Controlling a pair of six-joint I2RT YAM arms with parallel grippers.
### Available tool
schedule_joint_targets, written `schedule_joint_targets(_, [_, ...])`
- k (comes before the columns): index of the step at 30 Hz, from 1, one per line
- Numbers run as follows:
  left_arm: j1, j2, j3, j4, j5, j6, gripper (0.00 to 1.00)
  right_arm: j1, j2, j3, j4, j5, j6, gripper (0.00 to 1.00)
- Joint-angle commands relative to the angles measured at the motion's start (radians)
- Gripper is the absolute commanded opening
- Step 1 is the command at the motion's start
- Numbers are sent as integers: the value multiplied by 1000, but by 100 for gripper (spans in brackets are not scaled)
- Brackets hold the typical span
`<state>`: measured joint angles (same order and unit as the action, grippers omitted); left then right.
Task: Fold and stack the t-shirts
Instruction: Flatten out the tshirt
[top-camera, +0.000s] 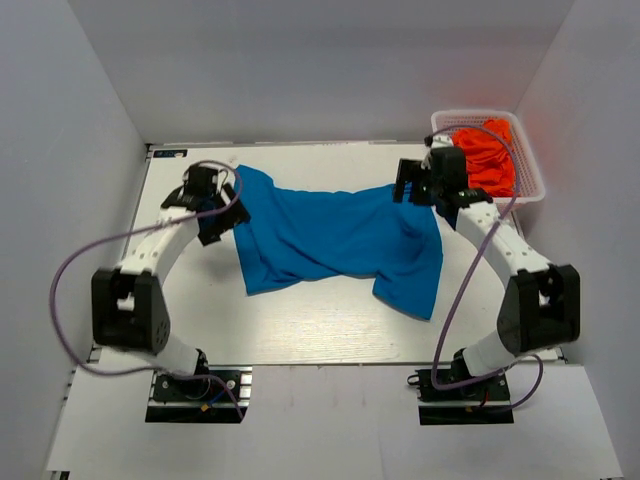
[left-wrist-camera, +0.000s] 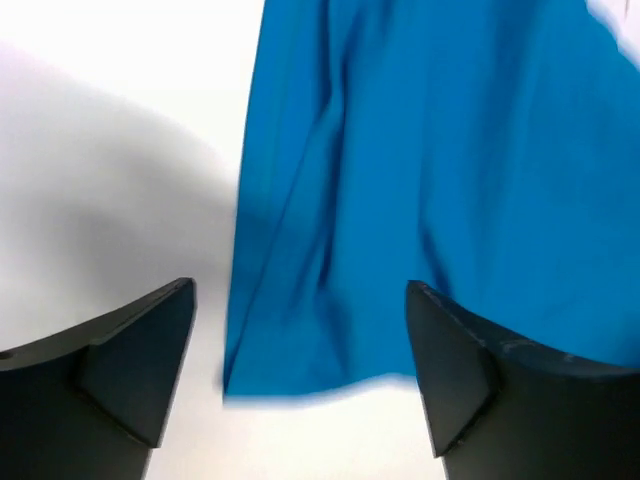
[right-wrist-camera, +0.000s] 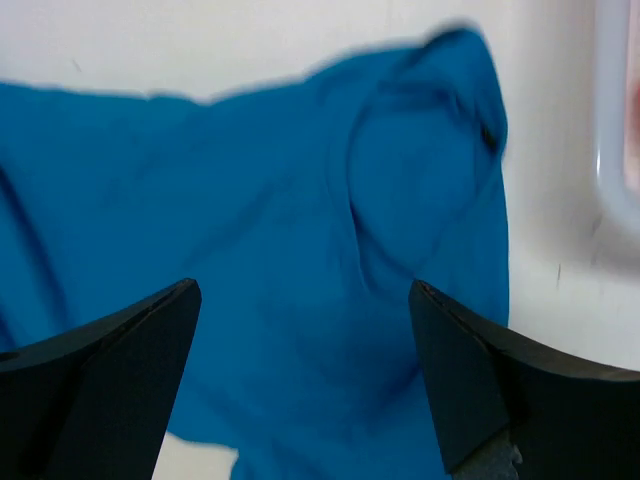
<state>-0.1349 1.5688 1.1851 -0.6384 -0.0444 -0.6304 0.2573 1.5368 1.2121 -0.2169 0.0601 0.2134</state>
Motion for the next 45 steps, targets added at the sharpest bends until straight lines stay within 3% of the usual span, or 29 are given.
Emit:
schedule_joint_targets(1, [-6,-156,-151,-35,121,-45,93,-12,-63,-115,-94,13,101,90])
schedule_joint_targets(2, [-15,-180,-223,24,224,-29,85,-9,-81,-129,-107,20,128,90])
schedule_joint_targets(5, [-15,-207,-300,77,302,-29,78,-10,-90,-193,-163,17,152,90])
schedule_joint_targets(14, [-15,-109,-401,174,399,-29,66,-16,-110,-298,-193,52,208,90])
schedule_joint_targets(16, [-25,-92,-410,174,385,-29,60,-16,-110,-307,-197,61,208,90])
schedule_joint_targets(21, [-34,-82,-398,110,348,-17,58,-23,-109,-322,-202,76,210,89])
schedule_joint_targets(27, [-34,-137,-348,-10,203,-8,59,-26,-101,-342,-193,64,202,89])
schedule_joint_targets(35, [-43,-86,-404,69,322,-8,58,-29,-87,-350,-190,53,193,88])
schedule_joint_targets(41, [-52,-46,-394,89,302,-8,54,-35,-86,-348,-190,53,185,88])
schedule_joint_targets(42, [-61,-46,-394,89,302,-8,51,-33,-86,-347,-190,53,182,88])
schedule_joint_targets(45, [-61,-36,-383,78,293,11,31,-33,-89,-353,-188,52,187,88])
